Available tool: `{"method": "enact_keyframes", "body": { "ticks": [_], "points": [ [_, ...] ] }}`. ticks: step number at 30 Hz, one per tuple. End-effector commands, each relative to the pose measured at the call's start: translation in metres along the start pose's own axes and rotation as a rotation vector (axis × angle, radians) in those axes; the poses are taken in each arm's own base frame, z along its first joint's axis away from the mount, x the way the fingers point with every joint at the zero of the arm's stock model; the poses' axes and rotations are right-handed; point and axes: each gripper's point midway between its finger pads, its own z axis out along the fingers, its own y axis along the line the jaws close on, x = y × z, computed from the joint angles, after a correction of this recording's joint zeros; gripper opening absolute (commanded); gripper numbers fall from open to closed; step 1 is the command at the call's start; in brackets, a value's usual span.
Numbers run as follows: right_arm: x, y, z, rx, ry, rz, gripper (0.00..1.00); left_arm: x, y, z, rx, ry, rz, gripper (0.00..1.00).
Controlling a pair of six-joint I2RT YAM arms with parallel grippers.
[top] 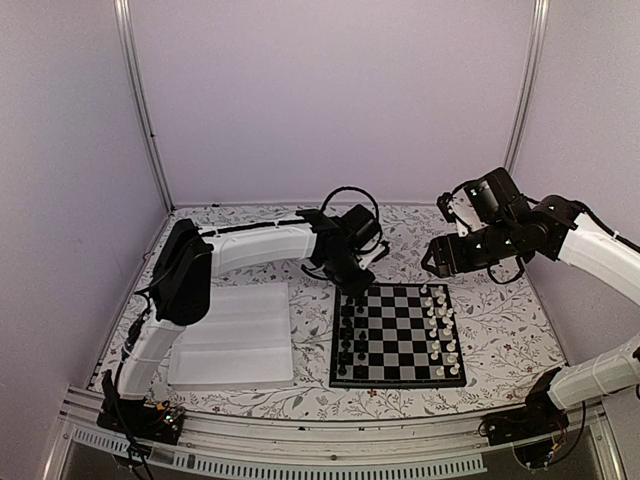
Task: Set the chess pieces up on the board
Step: Place the chess piece on the chessboard.
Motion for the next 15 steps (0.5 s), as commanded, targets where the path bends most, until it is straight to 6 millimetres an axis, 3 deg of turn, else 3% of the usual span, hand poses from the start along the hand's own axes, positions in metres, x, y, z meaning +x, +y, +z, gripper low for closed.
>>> {"method": "enact_keyframes", "body": {
  "ticks": [1, 15],
  "points": [
    [-0.0032, 0.0009, -0.0009, -0.012, -0.018, 0.012, 0.77, 0.0094, -0.0015, 0.0087, 0.005, 0.032, -0.006, 0.02],
    [-0.0014, 0.0001, 0.0032, -0.008, -0.012, 0.006, 0.77, 0.0147, -0.0096, 0.0137, 0.052, 0.048, -0.010, 0.02]
  ]
}}
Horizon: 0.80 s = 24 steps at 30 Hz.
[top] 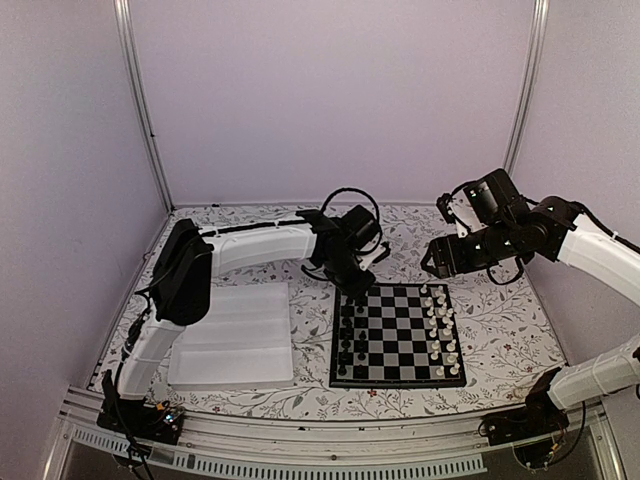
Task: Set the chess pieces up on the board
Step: Place the chess piece on the chessboard.
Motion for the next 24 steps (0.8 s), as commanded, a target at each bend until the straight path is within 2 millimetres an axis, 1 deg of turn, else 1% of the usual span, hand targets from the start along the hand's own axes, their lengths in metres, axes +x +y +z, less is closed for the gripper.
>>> {"method": "enact_keyframes", "body": {
  "ticks": [1, 9, 14, 18, 24],
  "points": [
    [-0.003, 0.001, 0.002, -0.008, -0.013, 0.006, 0.77, 0.014, -0.003, 0.014, 0.018, 0.044, -0.011, 0.02],
    [-0.003, 0.000, 0.003, -0.007, -0.014, 0.008, 0.77, 0.015, -0.003, 0.016, 0.025, 0.049, -0.016, 0.04],
    [-0.003, 0.000, 0.003, -0.006, -0.014, 0.007, 0.77, 0.013, -0.004, 0.016, 0.032, 0.041, -0.024, 0.09],
    [-0.003, 0.000, 0.002, -0.005, -0.015, 0.006, 0.77, 0.007, -0.004, 0.011, 0.039, 0.024, -0.030, 0.12],
    [-0.006, 0.001, 0.001, -0.008, -0.020, -0.002, 0.77, -0.003, -0.002, -0.002, 0.042, -0.008, -0.041, 0.14]
  ]
}}
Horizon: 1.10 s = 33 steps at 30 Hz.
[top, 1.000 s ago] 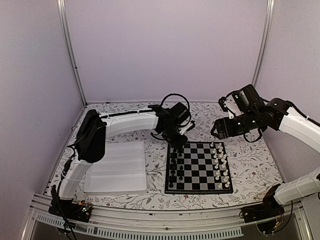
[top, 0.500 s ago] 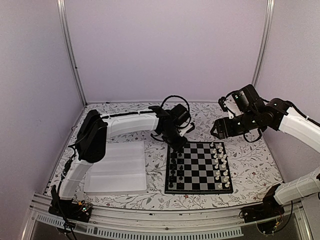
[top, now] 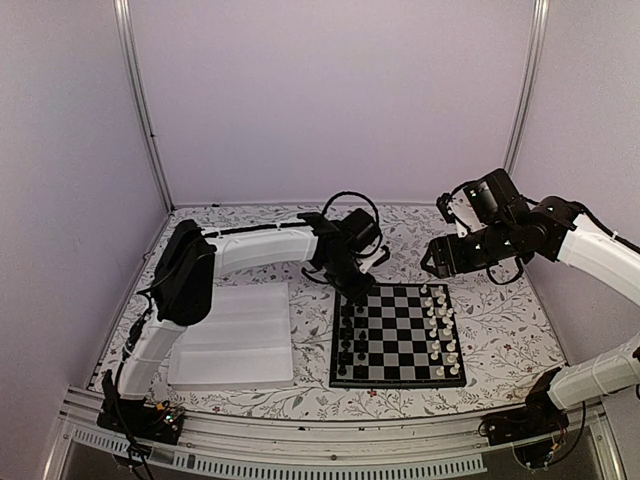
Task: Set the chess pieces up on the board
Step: Place the chess piece on the chessboard, then reset both arms
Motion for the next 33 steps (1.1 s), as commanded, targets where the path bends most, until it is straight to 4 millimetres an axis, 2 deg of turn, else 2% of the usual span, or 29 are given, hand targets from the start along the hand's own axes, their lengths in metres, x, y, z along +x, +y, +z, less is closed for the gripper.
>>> {"method": "enact_keyframes", "body": {
  "ticks": [1, 8, 12, 18, 19, 21, 23, 26, 30, 31, 33],
  "points": [
    [-0.006, 0.001, 0.001, -0.006, -0.019, -0.002, 0.77, -0.010, 0.001, -0.011, 0.013, -0.030, -0.019, 0.15],
    [-0.015, 0.003, -0.002, -0.011, -0.037, -0.005, 0.77, -0.022, 0.001, -0.034, 0.010, -0.075, -0.019, 0.19],
    [-0.021, 0.003, -0.005, -0.002, -0.055, -0.011, 0.77, -0.039, 0.003, -0.063, -0.004, -0.140, -0.017, 0.22],
    [-0.043, 0.001, -0.013, 0.022, -0.138, -0.026, 0.79, -0.074, 0.006, -0.133, -0.026, -0.300, -0.010, 0.28],
    [-0.050, -0.002, -0.017, 0.044, -0.161, -0.023, 0.82, -0.079, 0.007, -0.146, -0.027, -0.330, -0.012, 0.28],
    [-0.064, -0.012, -0.025, 0.103, -0.221, 0.012, 0.98, -0.085, 0.011, -0.172, -0.034, -0.378, -0.022, 0.29],
    [-0.078, -0.019, -0.037, 0.140, -0.289, 0.053, 0.99, -0.089, 0.024, -0.197, -0.071, -0.424, -0.061, 0.29],
    [-0.098, -0.024, -0.054, 0.166, -0.396, 0.073, 0.99, -0.086, 0.043, -0.235, -0.079, -0.494, -0.119, 0.30],
    [-0.117, -0.041, -0.078, 0.269, -0.489, 0.128, 0.99, -0.062, 0.070, -0.271, -0.098, -0.572, -0.187, 0.36],
    [-0.119, -0.043, -0.082, 0.285, -0.501, 0.139, 0.99, -0.056, 0.075, -0.292, -0.108, -0.619, -0.198, 0.39],
    [-0.122, -0.045, -0.090, 0.296, -0.520, 0.141, 0.99, -0.039, 0.089, -0.307, -0.141, -0.660, -0.223, 0.44]
  ]
}}
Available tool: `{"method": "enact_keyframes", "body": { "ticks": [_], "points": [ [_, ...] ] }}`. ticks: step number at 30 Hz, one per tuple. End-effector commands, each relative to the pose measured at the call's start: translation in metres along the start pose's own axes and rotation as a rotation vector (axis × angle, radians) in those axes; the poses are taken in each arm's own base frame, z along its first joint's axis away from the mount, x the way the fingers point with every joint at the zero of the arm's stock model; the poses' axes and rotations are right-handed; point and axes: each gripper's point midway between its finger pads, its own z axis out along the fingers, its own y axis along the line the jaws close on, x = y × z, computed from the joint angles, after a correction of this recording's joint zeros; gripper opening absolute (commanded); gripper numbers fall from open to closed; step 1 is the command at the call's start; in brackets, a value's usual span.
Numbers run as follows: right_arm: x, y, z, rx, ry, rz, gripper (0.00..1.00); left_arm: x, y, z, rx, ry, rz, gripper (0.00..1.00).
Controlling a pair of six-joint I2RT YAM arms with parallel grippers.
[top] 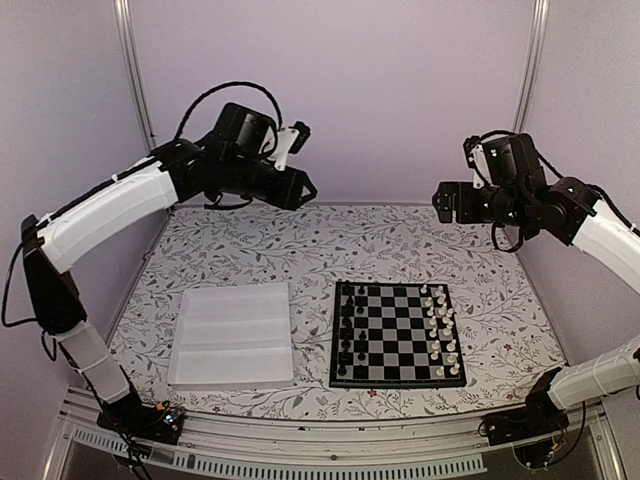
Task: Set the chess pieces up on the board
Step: Reset both arms
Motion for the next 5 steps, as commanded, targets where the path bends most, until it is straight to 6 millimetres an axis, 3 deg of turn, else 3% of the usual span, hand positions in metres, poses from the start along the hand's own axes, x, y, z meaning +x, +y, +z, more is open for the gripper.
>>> {"method": "enact_keyframes", "body": {
  "ticks": [1, 5],
  "points": [
    [-0.039, -0.020, -0.024, 0.086, -0.147, 0.063, 0.99, -0.004, 0.037, -0.043, -0.071, -0.131, -0.058, 0.47],
    [-0.040, -0.019, -0.030, 0.055, -0.164, 0.064, 0.99, 0.018, 0.066, -0.066, -0.128, -0.182, -0.105, 0.60]
  ]
}}
